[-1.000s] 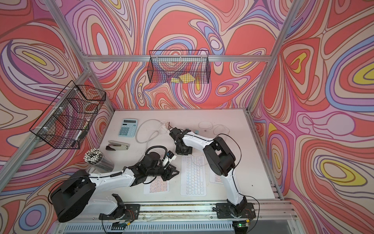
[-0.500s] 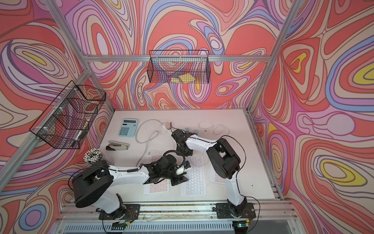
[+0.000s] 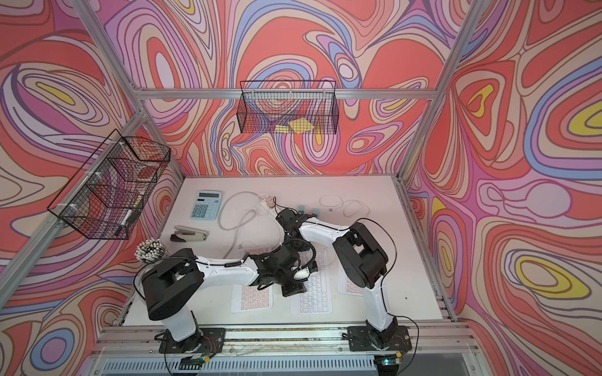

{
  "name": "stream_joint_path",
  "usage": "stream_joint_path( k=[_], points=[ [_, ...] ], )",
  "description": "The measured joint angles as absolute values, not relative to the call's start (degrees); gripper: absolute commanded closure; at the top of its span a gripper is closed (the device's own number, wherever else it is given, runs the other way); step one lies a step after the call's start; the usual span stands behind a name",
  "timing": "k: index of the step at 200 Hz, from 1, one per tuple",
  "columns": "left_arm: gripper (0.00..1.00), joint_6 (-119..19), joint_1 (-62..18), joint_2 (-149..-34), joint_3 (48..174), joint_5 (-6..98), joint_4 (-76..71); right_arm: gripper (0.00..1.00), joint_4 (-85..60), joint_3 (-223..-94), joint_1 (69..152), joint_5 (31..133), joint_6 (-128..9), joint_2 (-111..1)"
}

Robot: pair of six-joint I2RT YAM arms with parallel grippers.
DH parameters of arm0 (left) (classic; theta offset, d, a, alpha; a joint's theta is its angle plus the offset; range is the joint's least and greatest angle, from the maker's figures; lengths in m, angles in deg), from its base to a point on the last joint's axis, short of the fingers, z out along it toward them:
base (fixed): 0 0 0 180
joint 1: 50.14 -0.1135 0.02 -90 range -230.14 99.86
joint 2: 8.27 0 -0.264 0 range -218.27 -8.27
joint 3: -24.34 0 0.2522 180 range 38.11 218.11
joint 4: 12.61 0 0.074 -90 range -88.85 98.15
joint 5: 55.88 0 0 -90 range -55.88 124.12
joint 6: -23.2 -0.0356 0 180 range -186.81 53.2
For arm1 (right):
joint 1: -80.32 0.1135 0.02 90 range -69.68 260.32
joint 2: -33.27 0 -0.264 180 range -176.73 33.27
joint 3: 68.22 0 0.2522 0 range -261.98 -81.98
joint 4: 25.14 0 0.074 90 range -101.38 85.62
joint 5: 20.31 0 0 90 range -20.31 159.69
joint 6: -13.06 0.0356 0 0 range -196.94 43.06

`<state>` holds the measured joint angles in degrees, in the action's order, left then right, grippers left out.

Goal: Unplug the wireless keyboard
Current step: Remove the power cord from the keyboard.

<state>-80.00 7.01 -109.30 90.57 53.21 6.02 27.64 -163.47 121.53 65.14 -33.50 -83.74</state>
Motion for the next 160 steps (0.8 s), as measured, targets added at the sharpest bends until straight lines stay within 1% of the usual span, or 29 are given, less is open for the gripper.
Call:
stream_joint_path(
  k=[33, 62, 119, 160],
  points=[
    [0.58, -80.6, 7.7, -109.4, 90.8, 51.7, 6.6, 0.92, 30.2, -166.0, 123.2, 61.3, -35.6, -85.4],
    [0.58, -80.5, 7.7, -109.0, 89.3, 51.5, 4.6, 0.92, 31.1, -166.8, 123.7, 60.0, -36.2, -85.9],
    [0.60, -78.4, 7.7, -107.4, 83.8, 51.9, -4.1, 0.92, 32.4, -168.0, 122.8, 62.3, -31.9, -86.5],
    [0.60, -77.0, 7.6, -107.0, 81.6, 52.1, -8.1, 0.92, 36.7, -172.1, 122.7, 61.9, -31.5, -88.8]
  ],
)
